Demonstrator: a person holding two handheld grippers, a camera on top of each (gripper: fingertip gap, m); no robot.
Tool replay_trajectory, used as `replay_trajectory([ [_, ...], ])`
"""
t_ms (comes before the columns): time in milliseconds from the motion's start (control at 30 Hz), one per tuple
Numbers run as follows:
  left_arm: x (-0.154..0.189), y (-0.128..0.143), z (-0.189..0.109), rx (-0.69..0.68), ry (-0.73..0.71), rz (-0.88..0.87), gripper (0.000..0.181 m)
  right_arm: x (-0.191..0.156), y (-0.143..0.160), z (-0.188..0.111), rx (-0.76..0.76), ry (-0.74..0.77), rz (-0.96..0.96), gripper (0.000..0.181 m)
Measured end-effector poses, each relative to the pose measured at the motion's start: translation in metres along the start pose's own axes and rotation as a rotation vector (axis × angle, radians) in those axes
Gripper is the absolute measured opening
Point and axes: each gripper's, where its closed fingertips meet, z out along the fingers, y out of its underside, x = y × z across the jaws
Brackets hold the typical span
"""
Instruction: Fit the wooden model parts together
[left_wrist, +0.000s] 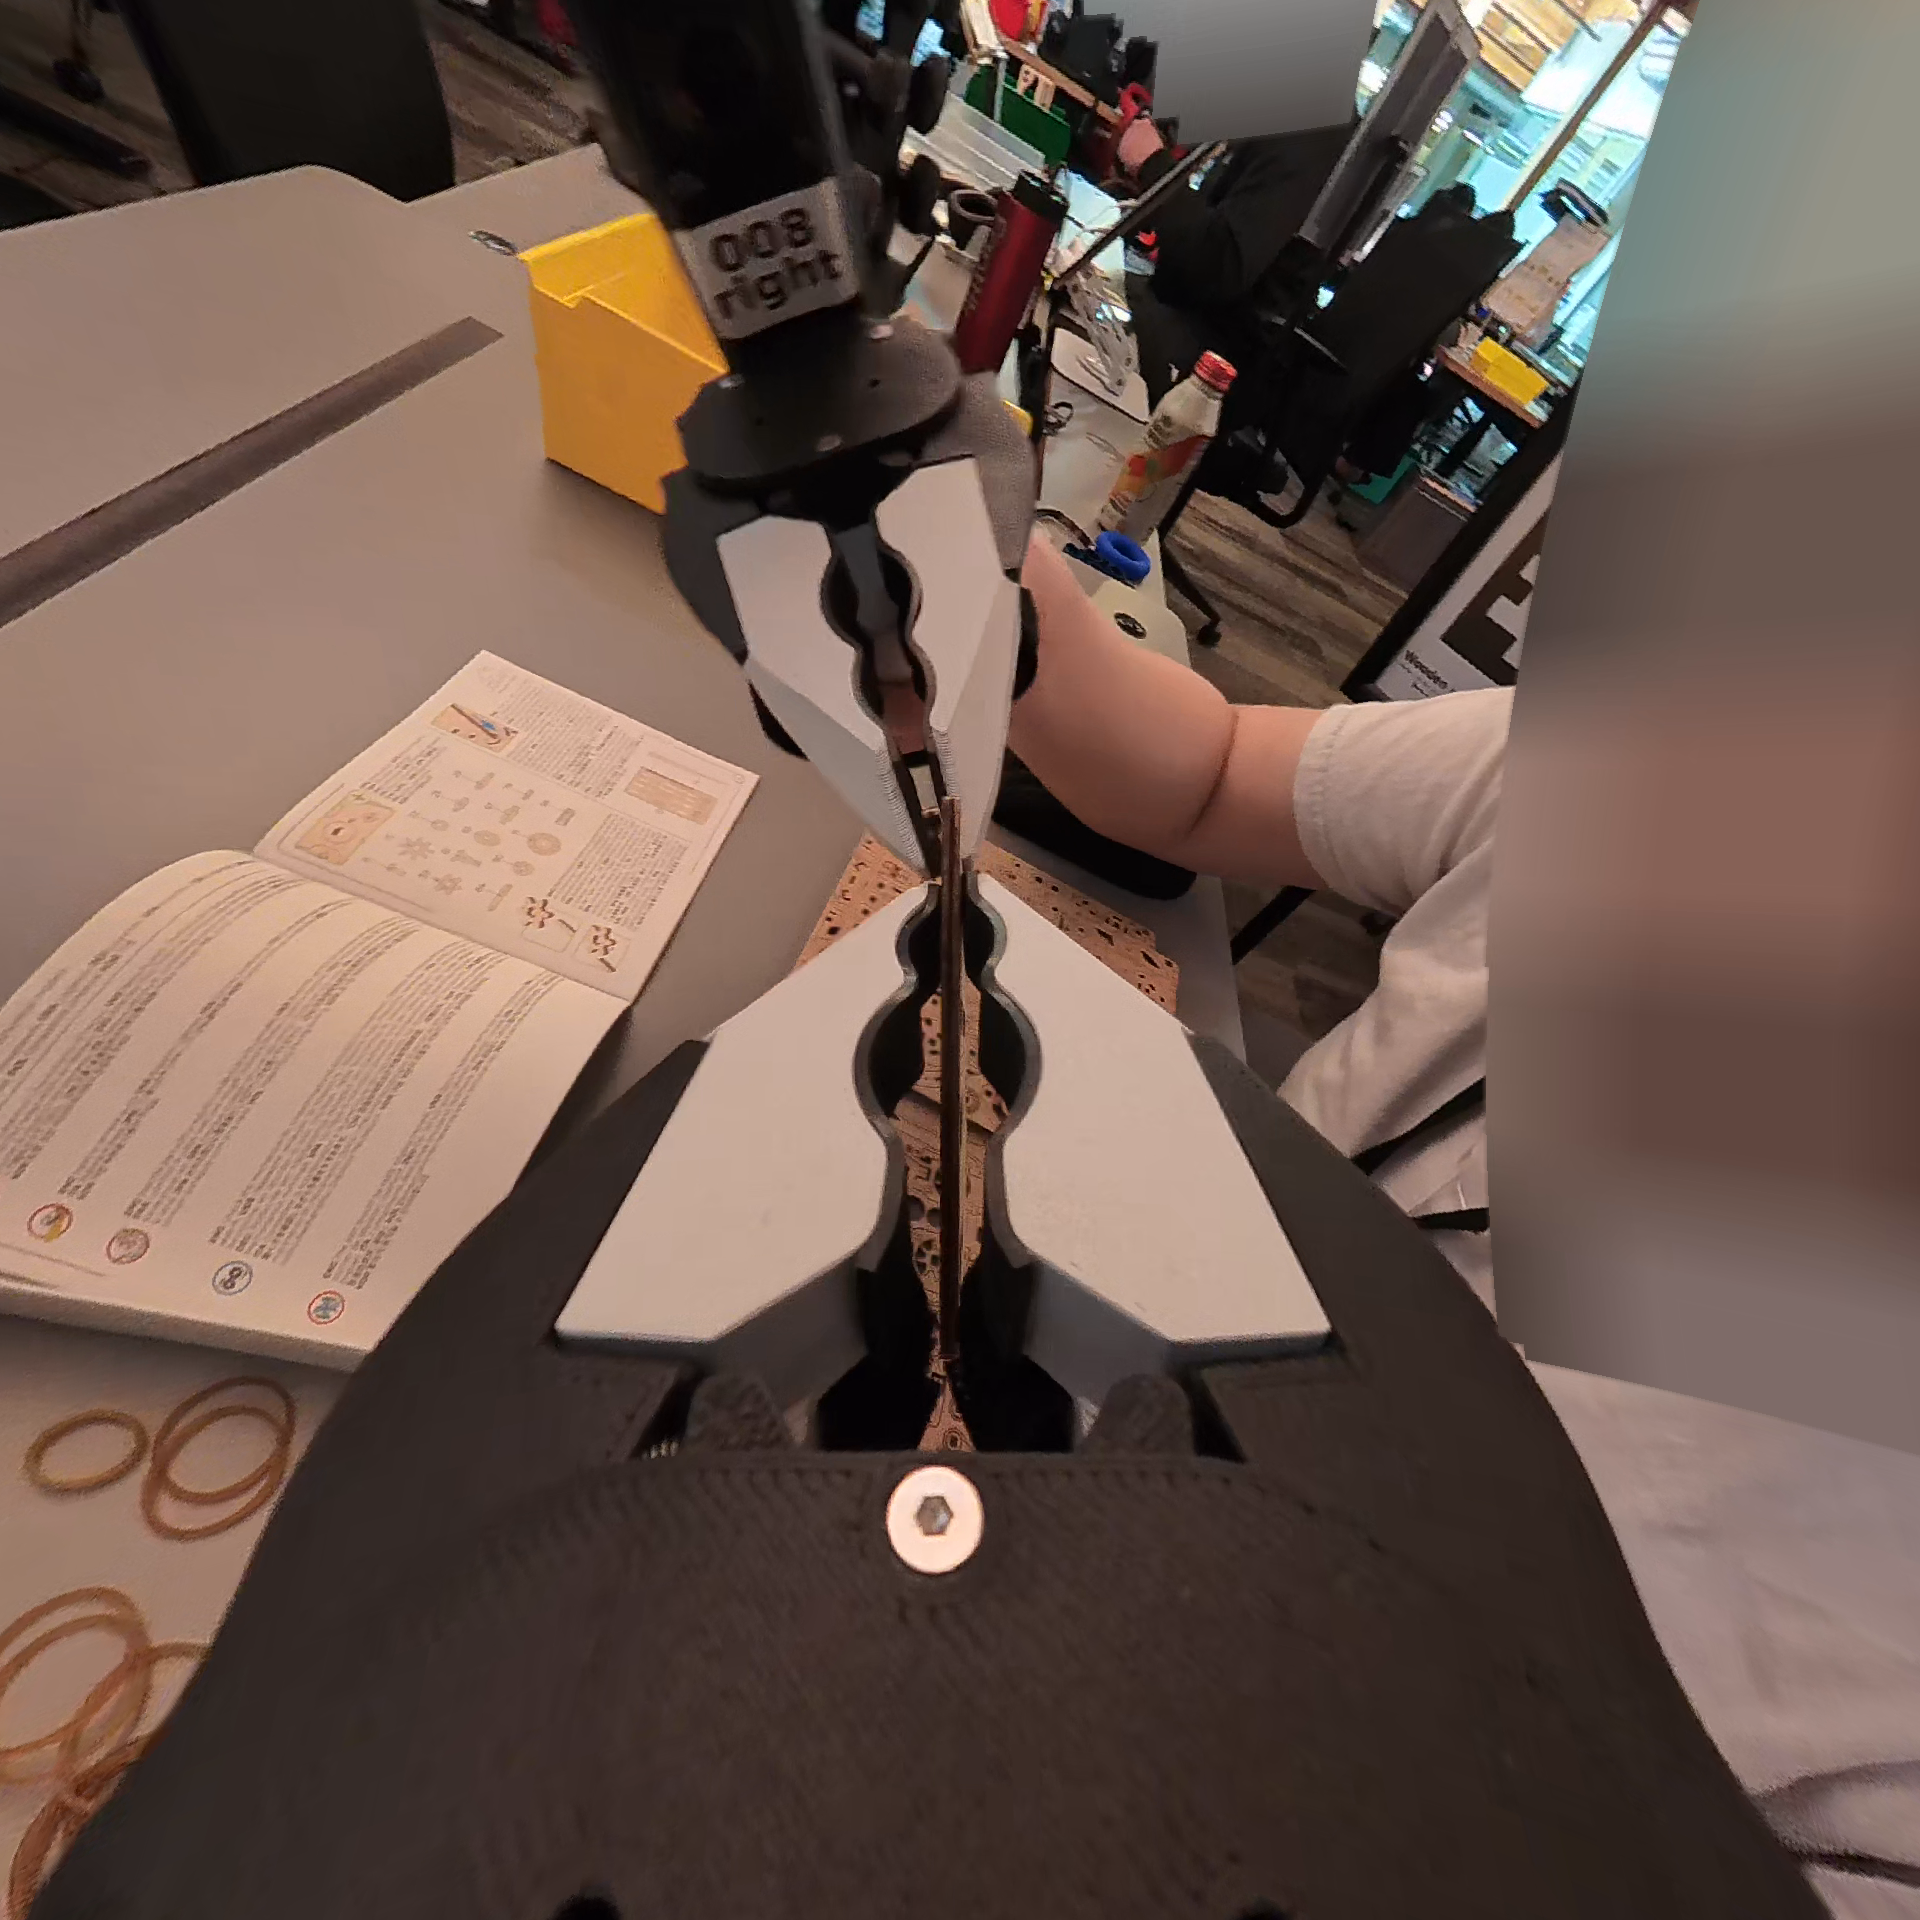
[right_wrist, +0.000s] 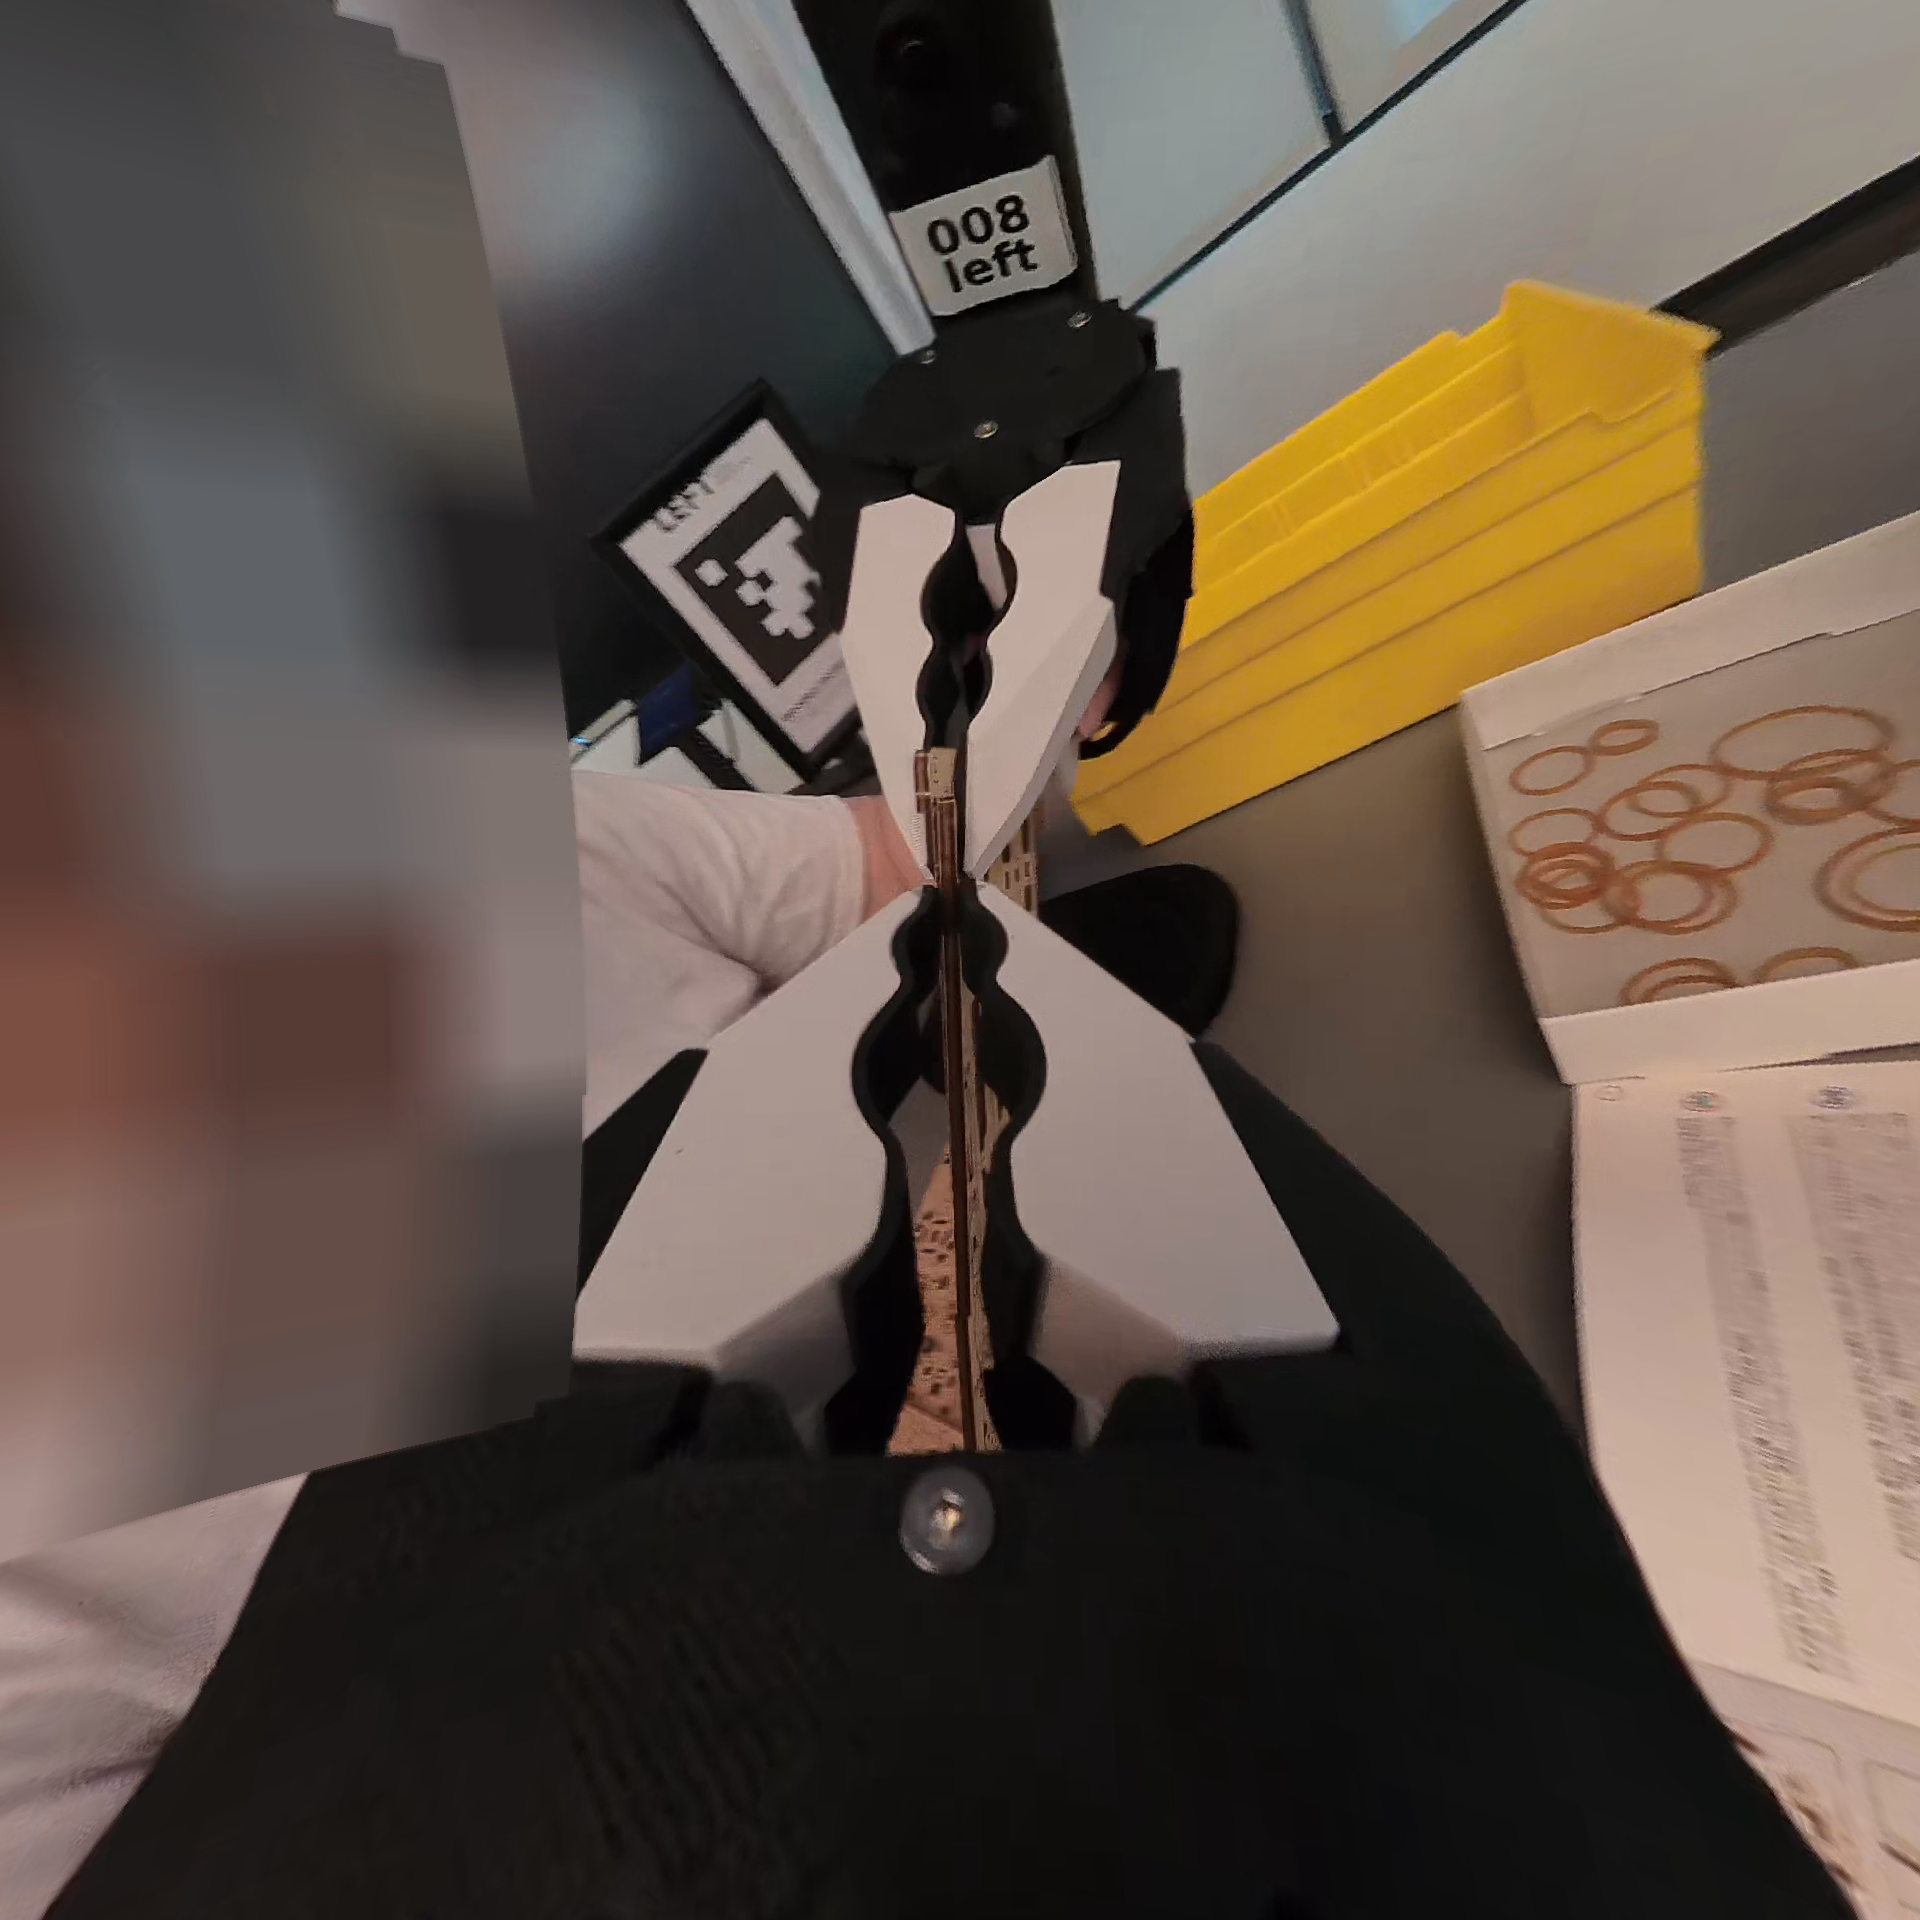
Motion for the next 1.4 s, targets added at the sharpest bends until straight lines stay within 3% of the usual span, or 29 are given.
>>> replay_trajectory([
  [267,-0.022,-0.004,-0.007,0.041,-0.103,-0.054,0.001,0.025,-0.016,-0.011,0.002,0.398,-0.284,0.001],
  [733,-0.019,-0.005,-0.01,0.045,-0.08,-0.049,0.001,0.013,-0.021,-0.014,0.038,0.302,-0.262,0.002],
  [1400,0.001,-0.011,-0.014,0.076,0.049,-0.049,0.001,-0.009,-0.022,-0.011,0.04,0.2,-0.412,0.002],
])
